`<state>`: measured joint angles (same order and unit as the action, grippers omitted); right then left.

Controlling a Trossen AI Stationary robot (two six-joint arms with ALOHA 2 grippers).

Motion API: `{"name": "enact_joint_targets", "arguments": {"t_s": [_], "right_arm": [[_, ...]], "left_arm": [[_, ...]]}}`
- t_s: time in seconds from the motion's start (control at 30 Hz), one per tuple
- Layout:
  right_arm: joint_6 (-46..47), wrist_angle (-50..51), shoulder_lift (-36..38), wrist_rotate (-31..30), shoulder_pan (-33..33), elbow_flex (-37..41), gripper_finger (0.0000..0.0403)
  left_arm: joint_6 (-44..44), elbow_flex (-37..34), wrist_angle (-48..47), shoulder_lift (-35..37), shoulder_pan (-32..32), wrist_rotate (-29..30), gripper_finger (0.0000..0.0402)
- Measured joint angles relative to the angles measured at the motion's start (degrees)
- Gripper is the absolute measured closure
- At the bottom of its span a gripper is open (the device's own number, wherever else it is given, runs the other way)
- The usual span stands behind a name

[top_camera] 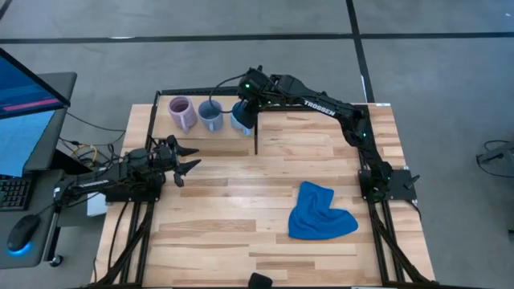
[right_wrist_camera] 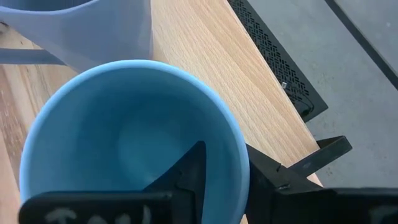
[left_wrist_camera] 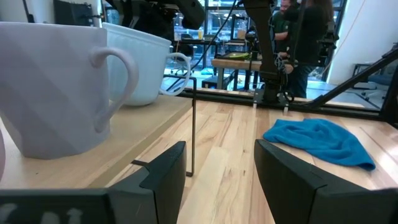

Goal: Stack small to large cups/mugs on shelf
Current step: Put the blue cup on the shelf

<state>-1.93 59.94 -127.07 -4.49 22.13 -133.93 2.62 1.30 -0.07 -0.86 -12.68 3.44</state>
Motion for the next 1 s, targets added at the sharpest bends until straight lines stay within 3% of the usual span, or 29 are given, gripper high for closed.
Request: {"name": "enact_joint_targets", "arguments": {"t_s": [0.67, 1.0], "right_arm": [[-1.6, 0.0, 0.0, 0.1, 0.0, 0.0, 0.0295], [-1.1, -0.4, 0.0, 0.2, 0.0, 0.0, 0.0193]], "left_arm": [[0.0, 0.0, 0.0, 0.0, 0.0, 0.0, 0.0221], [-0.3, 0.0, 0.0, 0.0, 0.0, 0.0, 0.0221]]}}
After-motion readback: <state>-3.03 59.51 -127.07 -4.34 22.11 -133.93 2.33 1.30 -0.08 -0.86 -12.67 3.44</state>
